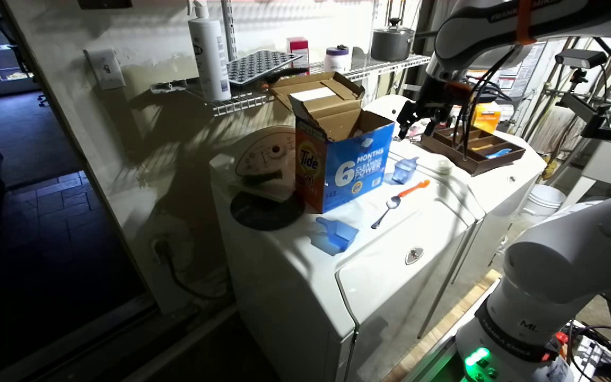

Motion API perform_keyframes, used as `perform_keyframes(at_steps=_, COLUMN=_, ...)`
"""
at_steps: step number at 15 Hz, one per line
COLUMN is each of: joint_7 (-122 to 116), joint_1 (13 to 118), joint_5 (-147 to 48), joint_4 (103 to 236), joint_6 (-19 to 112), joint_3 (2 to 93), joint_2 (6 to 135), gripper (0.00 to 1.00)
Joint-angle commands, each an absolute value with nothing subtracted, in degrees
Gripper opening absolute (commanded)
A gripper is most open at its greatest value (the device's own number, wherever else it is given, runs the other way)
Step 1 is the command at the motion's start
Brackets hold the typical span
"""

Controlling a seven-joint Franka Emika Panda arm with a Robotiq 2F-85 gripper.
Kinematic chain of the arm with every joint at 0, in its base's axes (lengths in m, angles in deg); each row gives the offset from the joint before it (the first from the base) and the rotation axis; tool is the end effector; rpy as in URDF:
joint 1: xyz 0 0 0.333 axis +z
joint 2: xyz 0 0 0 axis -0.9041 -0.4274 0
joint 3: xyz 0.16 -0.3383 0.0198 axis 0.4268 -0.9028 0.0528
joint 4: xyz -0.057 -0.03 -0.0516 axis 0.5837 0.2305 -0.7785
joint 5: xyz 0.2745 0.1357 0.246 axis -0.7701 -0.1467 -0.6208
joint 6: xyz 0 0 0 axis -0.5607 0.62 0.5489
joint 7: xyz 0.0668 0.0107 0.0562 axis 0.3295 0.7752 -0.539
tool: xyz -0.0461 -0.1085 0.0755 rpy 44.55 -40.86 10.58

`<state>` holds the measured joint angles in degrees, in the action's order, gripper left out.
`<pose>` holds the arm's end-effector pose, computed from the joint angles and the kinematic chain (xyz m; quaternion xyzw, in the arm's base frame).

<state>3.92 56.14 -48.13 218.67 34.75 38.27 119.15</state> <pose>0.3482 -0.1531 0.5197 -0.9838 0.1397 -0.1125 0.0058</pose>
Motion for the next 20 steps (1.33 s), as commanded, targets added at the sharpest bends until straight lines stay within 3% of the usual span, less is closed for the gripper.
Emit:
perform_keyframes(at_steps=1, joint_7=-4.9, joint_1=51.6, joint_5=-45.8, joint_4=217.2, joint_6=43.0, joint_3=41.9, joint_2=114.9, gripper=1.0)
perform_keyframes(at_steps=4, joint_7=-11.4, joint_1=47.4, joint_5=-43.4, joint_4=215.4, joint_6=46.6, joint_3=42.9, joint_2=111.4, gripper=1.0)
perform_keyframes(at_steps=10, joint_7=-6.8, joint_1=49.5, joint_5=-45.4, joint_4=217.6, joint_6=45.3, joint_3=41.9, joint_2=114.1, gripper=1.0)
perform_keyframes(at_steps=20, joint_7=-33.9, joint_1=42.8, joint_5=-42.6, joint_4=201.8, joint_6=45.9, joint_3=43.3, joint_2=99.9, gripper=1.0)
